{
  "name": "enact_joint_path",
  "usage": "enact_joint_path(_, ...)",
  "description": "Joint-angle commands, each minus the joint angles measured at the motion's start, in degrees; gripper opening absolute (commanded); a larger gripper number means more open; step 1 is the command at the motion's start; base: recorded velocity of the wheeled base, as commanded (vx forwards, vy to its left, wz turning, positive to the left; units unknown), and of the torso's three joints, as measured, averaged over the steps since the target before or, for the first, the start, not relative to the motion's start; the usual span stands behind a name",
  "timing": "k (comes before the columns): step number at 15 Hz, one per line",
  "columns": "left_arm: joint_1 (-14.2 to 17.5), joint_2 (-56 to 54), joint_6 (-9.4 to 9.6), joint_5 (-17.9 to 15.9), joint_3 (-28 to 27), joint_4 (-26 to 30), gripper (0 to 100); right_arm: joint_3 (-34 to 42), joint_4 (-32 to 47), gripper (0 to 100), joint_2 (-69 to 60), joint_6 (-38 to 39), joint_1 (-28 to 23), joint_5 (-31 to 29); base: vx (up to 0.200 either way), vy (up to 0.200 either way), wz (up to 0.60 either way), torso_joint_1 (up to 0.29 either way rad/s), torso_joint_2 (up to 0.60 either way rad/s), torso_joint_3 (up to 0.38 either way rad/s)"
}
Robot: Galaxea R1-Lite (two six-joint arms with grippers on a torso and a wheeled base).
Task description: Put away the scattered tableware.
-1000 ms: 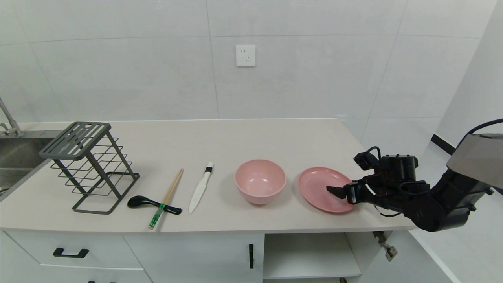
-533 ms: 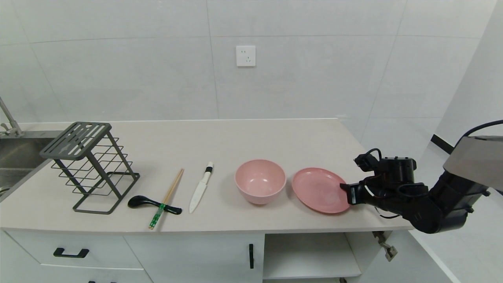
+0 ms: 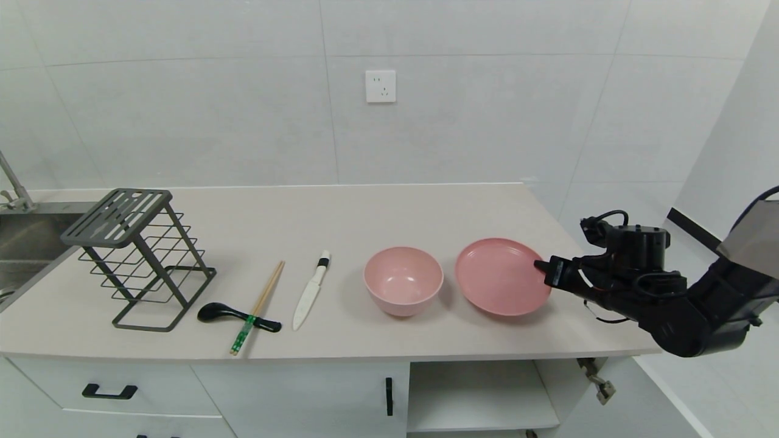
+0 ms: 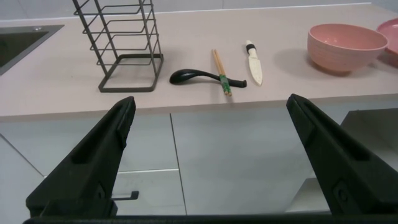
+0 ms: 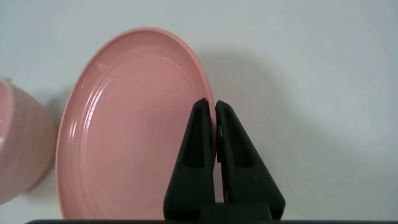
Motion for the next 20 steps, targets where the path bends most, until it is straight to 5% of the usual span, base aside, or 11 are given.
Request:
enact_joint_path(1, 0.0, 0.1, 0.02, 0.0, 0.0, 0.0, 100, 1.4, -1.5, 0, -2.3, 0.5, 0.1, 0.1, 0.000, 0.000, 0.00, 0.000, 0.00, 0.000)
enact_joint_path(3, 0.0, 0.1, 0.02, -0.1, 0.0, 0.0, 100, 3.2, -4.3, 0, -2.4, 0.7, 0.1, -0.1, 0.000, 0.000, 0.00, 0.000, 0.00, 0.000)
enact_joint_path(7, 0.0, 0.1, -0.51, -0.4, 0.0, -0.1, 100, 12.2, -23.9, 0, -2.6, 0.5, 2.5, -0.4, 0.000, 0.000, 0.00, 0.000, 0.00, 0.000)
enact_joint_path(12, 0.0, 0.1, 0.11, -1.8, 0.0, -0.2, 100, 17.9, -31.8, 0, -2.9, 0.3, 4.6, -0.5, 0.000, 0.000, 0.00, 0.000, 0.00, 0.000)
enact_joint_path(13, 0.1, 0.1, -0.24, -2.9, 0.0, -3.7, 100, 19.7, -31.8, 0, -3.5, 0.4, 5.1, -0.7, 0.000, 0.000, 0.00, 0.000, 0.00, 0.000)
enact_joint_path(14, 0.3, 0.2, -0.68, -3.0, -1.0, -17.4, 100, 21.4, -31.8, 0, -5.1, 0.5, 5.2, -1.0, 0.000, 0.000, 0.00, 0.000, 0.00, 0.000)
enact_joint_path(15, 0.5, 1.0, -0.51, -3.1, -3.1, -18.3, 100, 21.7, -31.8, 0, -5.6, 0.4, 5.2, -1.0, 0.000, 0.000, 0.00, 0.000, 0.00, 0.000)
enact_joint_path(18, -0.4, 1.7, -0.68, -4.7, -9.5, -5.8, 100, 22.2, -31.8, 0, -8.5, 0.3, 5.8, -1.2, 0.000, 0.000, 0.00, 0.000, 0.00, 0.000)
enact_joint_path(20, -2.4, 5.9, -0.68, -8.8, -15.4, 0.8, 100, 22.5, -31.8, 0, -10.5, 0.4, 5.1, -1.2, 0.000, 0.000, 0.00, 0.000, 0.00, 0.000)
